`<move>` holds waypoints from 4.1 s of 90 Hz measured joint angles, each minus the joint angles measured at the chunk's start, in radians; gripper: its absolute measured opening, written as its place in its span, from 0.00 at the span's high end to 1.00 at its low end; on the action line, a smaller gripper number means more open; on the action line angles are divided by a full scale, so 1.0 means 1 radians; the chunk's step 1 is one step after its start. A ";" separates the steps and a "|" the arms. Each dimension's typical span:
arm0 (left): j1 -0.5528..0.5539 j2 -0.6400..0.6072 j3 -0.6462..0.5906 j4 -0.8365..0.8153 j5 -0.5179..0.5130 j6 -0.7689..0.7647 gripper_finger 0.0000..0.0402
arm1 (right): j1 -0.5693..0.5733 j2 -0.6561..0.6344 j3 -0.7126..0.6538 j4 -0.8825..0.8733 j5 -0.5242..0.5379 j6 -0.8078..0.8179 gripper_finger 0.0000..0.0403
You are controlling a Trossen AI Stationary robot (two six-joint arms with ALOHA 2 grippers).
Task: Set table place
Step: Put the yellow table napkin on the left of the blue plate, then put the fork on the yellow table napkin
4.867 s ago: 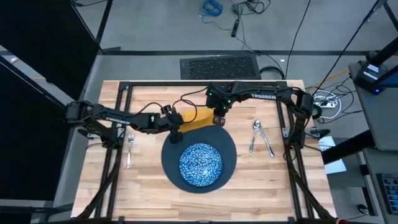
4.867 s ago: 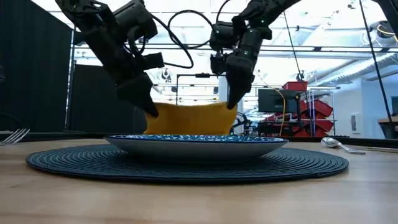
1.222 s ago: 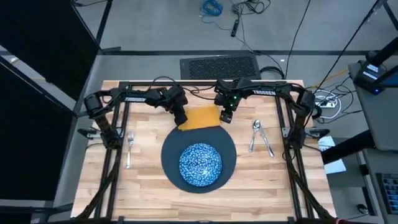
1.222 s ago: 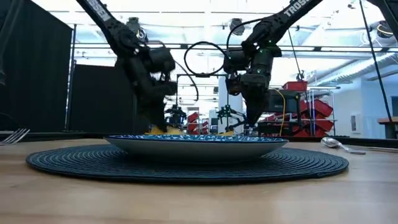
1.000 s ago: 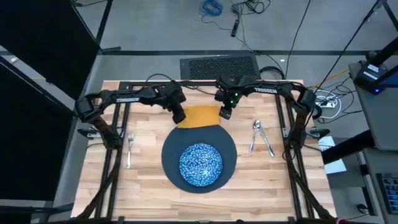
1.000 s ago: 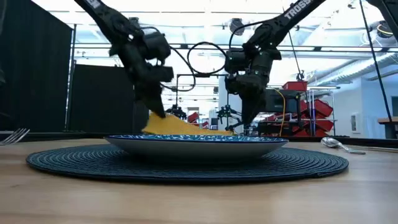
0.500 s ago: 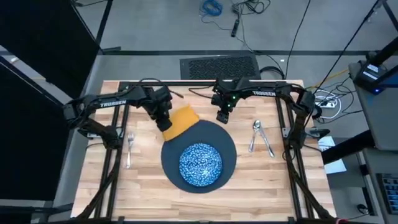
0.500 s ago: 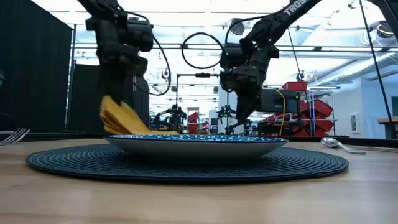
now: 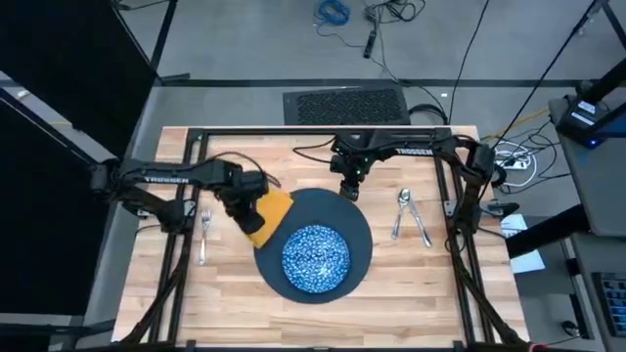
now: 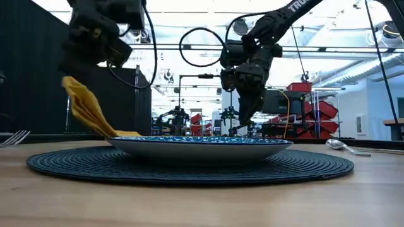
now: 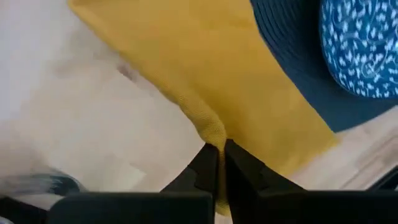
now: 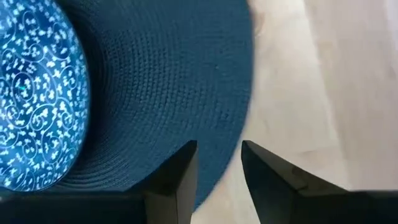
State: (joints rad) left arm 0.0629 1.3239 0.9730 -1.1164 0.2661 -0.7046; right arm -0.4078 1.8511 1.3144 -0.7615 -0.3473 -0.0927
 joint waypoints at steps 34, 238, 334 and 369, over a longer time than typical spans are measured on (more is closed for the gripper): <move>-0.272 0.000 0.000 0.001 -0.040 -0.303 1.00 | 0.054 0.000 0.000 -0.059 0.000 -0.009 0.71; -0.378 0.091 -0.208 -0.209 -0.235 -0.545 0.73 | 0.030 0.000 0.000 -0.108 0.000 -0.013 0.71; -0.574 -0.138 -0.270 0.010 -0.214 -0.646 0.73 | 0.030 0.000 0.000 -0.115 0.000 -0.076 0.71; -0.610 -0.137 -0.341 -0.025 -0.209 -0.275 0.73 | 0.057 0.000 0.000 -0.114 0.000 -0.052 0.71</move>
State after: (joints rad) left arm -0.5467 1.1865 0.6319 -1.1416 0.0571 -0.9792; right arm -0.3504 1.8515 1.3144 -0.8757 -0.3470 -0.1443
